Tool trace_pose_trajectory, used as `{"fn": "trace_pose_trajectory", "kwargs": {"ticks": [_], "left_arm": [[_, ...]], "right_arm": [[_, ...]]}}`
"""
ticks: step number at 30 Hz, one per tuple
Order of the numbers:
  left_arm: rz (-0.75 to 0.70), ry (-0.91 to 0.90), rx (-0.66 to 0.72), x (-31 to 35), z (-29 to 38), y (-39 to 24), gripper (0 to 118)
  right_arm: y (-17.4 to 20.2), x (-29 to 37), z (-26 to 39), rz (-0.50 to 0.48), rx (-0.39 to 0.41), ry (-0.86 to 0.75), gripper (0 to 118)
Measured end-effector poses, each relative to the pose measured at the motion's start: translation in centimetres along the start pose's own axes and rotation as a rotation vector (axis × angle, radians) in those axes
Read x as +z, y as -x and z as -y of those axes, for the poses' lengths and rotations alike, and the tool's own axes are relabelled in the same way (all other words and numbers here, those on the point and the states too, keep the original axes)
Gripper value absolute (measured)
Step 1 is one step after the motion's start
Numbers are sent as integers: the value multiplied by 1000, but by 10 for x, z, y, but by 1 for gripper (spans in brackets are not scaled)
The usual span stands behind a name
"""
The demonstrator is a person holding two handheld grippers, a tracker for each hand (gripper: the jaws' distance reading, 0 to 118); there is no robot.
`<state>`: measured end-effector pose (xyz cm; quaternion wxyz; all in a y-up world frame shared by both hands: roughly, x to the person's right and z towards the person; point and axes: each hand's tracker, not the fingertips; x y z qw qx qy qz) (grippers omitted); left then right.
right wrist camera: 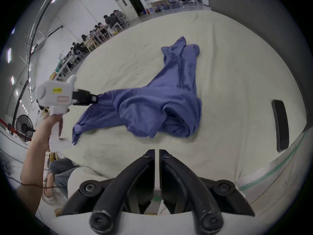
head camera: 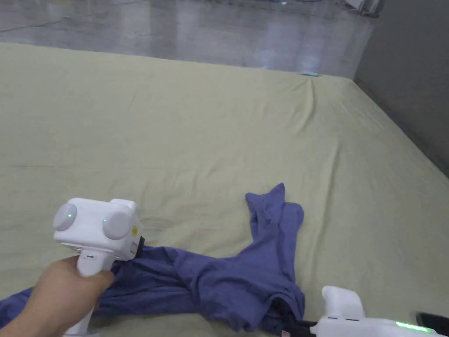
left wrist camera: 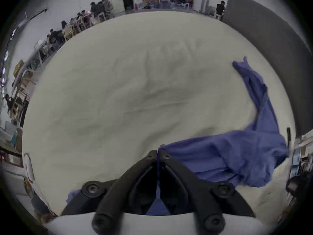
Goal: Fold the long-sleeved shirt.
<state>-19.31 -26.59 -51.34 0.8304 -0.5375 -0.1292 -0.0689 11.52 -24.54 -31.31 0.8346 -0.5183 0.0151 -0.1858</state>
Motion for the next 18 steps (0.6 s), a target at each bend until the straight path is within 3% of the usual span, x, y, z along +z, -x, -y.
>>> {"fn": "trace_pose_trajectory", "kwargs": {"ticks": [1, 2, 3, 4, 5, 8, 10, 13, 15, 17, 18], "left_arm": [[16, -10, 34, 9, 0, 1, 0], [45, -23, 70, 13, -5, 10, 0], [72, -45, 98, 23, -7, 13, 0], [92, -75, 121, 35, -8, 16, 0], [104, -100, 135, 47, -9, 18, 0], [123, -172, 173, 73, -15, 30, 0], [104, -200, 185, 81, -18, 36, 0], [98, -211, 195, 88, -19, 39, 0], [103, -210, 204, 83, -22, 41, 0], [99, -205, 203, 80, -24, 39, 0], [98, -202, 202, 76, -25, 40, 0]], "right_arm": [[-6, -2, -8, 2, -12, -7, 5], [-13, -6, -19, 2, -29, -18, 23], [-20, -9, -29, 12, -42, -28, 75], [-30, -14, -41, 36, -49, -41, 109], [-37, -22, -52, 77, -37, -38, 118], [-57, -43, -75, 186, 2, -49, 118], [-62, -58, -80, 227, -11, 25, 116], [-58, -71, -66, 118, 15, 90, 113], [-50, -78, -55, 95, 46, 102, 91], [-42, -88, -49, 125, 75, 116, 89], [-40, -91, -49, 143, 94, 129, 83]]}}
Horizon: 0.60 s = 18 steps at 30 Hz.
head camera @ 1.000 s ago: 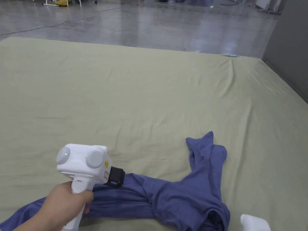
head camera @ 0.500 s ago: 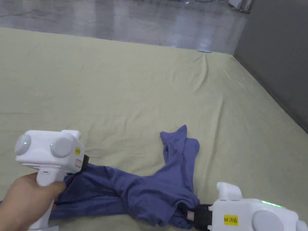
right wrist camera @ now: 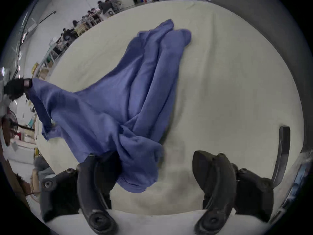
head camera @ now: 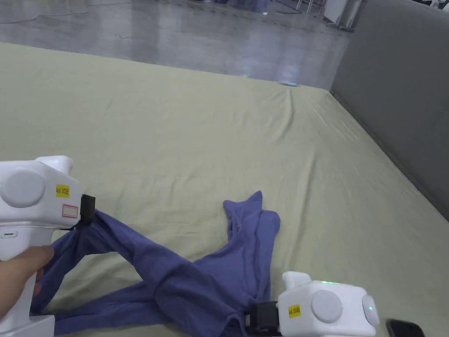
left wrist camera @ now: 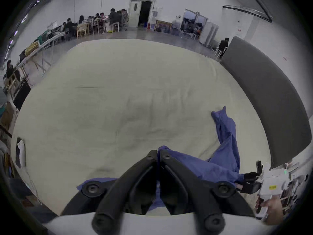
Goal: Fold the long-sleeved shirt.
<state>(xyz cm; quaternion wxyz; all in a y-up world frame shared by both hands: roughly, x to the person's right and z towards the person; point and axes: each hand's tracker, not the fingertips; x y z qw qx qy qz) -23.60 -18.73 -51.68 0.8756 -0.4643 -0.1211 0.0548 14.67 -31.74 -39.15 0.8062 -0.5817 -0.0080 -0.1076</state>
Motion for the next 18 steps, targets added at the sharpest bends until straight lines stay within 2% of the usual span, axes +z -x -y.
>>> {"fn": "trace_pose_trajectory", "kwargs": {"ticks": [1, 2, 3, 4, 5, 6, 10, 18], "left_arm": [[2, 5, 2, -1, -1, 1, 0], [11, 8, 17, -1, -1, 2, 0], [17, 5, 35, 0, -2, 3, 0], [14, 0, 36, 4, -1, 3, 0], [9, -9, 34, 7, -2, 3, 0], [9, -18, 36, 11, -4, 3, 0], [60, -83, 69, 39, -28, 2, 0], [91, -330, 99, 128, -148, 0, 0]], "right_arm": [[1, 4, -2, -19, 7, -5, 63], [2, 10, -5, -87, 11, -35, 29], [5, 16, -7, -127, -5, -46, 8], [11, 25, -8, -63, 14, -48, 8], [17, 34, -11, -32, 82, -64, 8], [21, 45, -13, -38, 113, -87, 7], [37, 111, -41, -65, 143, -223, 7], [77, 250, -180, 89, 355, -442, 7]]}}
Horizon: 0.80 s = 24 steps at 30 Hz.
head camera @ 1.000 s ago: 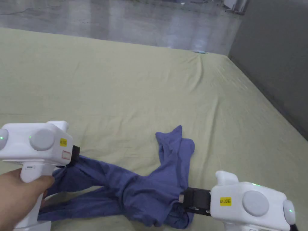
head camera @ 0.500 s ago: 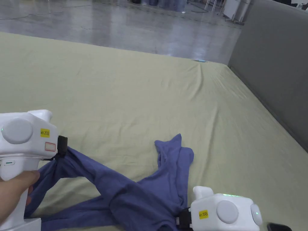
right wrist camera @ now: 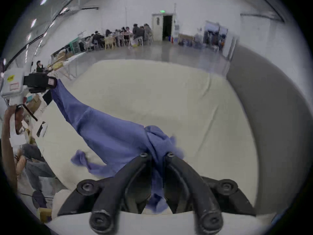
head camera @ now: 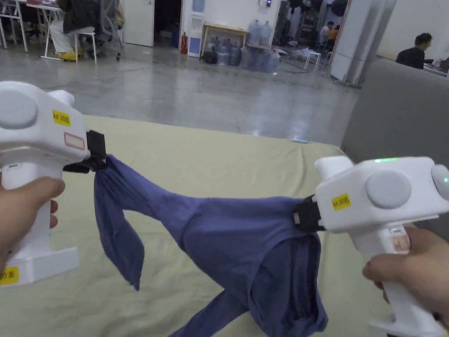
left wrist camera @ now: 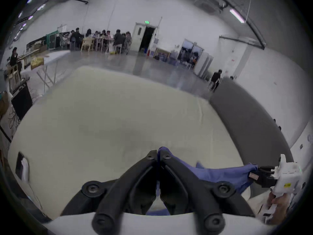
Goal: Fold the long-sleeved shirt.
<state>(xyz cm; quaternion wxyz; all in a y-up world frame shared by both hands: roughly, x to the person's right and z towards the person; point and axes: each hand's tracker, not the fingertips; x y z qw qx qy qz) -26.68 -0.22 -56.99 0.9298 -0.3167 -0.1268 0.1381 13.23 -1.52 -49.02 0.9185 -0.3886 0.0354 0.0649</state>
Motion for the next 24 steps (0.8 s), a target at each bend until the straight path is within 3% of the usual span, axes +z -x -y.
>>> {"fn": "trace_pose_trajectory", "kwargs": {"ticks": [5, 15, 20, 24], "left_arm": [[-8, -144, 24, 15, -89, -10, 0], [-62, -228, 35, -9, -206, -40, 0], [-85, -260, 41, -22, -225, -51, 0], [-108, -187, 21, -49, -198, -43, 0]], "right_arm": [[-18, 15, -108, 55, 46, -37, 7], [-26, 14, -259, 222, 107, -130, 7], [-23, 3, -288, 281, 113, -146, 7], [-24, -37, -266, 273, 96, -97, 7]]}}
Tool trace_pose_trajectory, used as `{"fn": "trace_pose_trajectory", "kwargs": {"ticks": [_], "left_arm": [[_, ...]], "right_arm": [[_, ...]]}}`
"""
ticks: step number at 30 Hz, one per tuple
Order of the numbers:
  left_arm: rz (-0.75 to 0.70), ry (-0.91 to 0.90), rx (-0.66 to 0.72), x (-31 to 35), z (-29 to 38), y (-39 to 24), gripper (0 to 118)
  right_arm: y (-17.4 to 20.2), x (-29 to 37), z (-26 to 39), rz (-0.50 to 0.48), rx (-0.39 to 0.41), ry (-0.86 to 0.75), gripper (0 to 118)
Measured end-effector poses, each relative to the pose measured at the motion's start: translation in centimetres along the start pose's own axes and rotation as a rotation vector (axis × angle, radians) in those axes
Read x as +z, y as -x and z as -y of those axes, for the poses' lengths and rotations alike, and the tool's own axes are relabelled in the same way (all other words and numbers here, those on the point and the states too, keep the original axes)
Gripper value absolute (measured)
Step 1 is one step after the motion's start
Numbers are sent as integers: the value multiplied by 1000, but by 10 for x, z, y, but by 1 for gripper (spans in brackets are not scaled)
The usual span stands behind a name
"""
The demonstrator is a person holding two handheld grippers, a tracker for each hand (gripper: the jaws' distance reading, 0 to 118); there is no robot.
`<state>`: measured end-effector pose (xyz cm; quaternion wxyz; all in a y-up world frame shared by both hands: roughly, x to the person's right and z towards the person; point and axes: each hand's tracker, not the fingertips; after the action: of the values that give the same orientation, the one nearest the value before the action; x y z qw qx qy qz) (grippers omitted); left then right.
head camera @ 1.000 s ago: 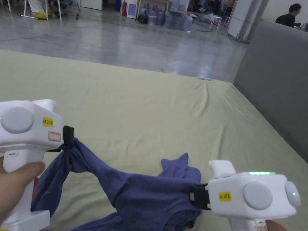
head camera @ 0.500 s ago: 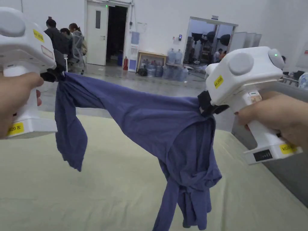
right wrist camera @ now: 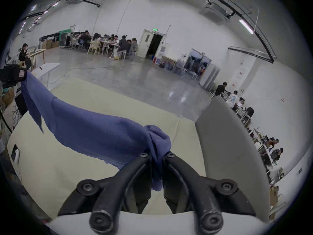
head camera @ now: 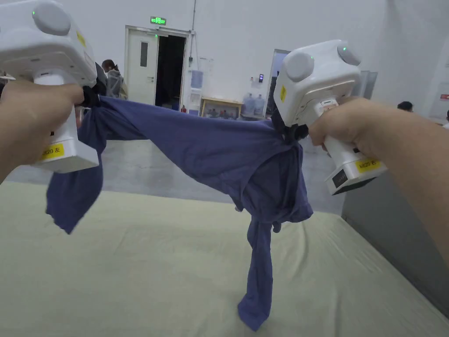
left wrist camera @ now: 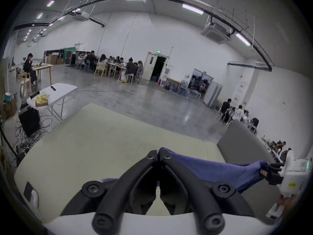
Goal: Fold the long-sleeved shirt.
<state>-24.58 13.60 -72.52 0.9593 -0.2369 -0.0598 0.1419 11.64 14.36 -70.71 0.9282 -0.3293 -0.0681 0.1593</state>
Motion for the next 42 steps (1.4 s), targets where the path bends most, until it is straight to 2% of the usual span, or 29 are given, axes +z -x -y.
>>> {"fn": "trace_pose_trajectory", "kwargs": {"ticks": [4, 8, 11, 14, 18, 21, 26, 32, 33, 36, 40, 42], "left_arm": [[-40, 136, -54, -41, 60, 27, 0], [-62, 323, -32, -76, 153, 66, 0], [-64, 470, -6, -86, 225, 93, 0], [-50, 536, 18, -74, 277, 113, 0], [-23, 551, -27, -33, 318, 126, 0], [-38, 557, -100, 6, 346, 132, 0], [-44, 617, -143, 64, 389, 136, 0], [-107, 721, -185, 84, 455, 149, 0], [-121, 754, -175, 82, 466, 152, 0], [-130, 777, -139, 73, 489, 164, 0], [-143, 785, -124, 66, 498, 168, 0], [-147, 787, -104, 65, 492, 169, 0]], "right_arm": [[22, -55, 67, -70, -19, 96, 7], [55, -112, 166, -160, -39, 224, 7], [80, -133, 241, -184, -31, 300, 7], [91, -126, 299, -257, -79, 342, 7], [102, -85, 354, -263, 9, 330, 7], [109, -48, 391, -289, 25, 337, 7], [125, -10, 445, -352, 43, 416, 7], [156, -8, 492, -365, 107, 549, 5], [160, -12, 499, -371, 106, 576, 1], [167, -31, 515, -376, 92, 641, 1], [167, -38, 517, -383, 64, 648, 1], [164, -37, 512, -389, 47, 660, 12]]}}
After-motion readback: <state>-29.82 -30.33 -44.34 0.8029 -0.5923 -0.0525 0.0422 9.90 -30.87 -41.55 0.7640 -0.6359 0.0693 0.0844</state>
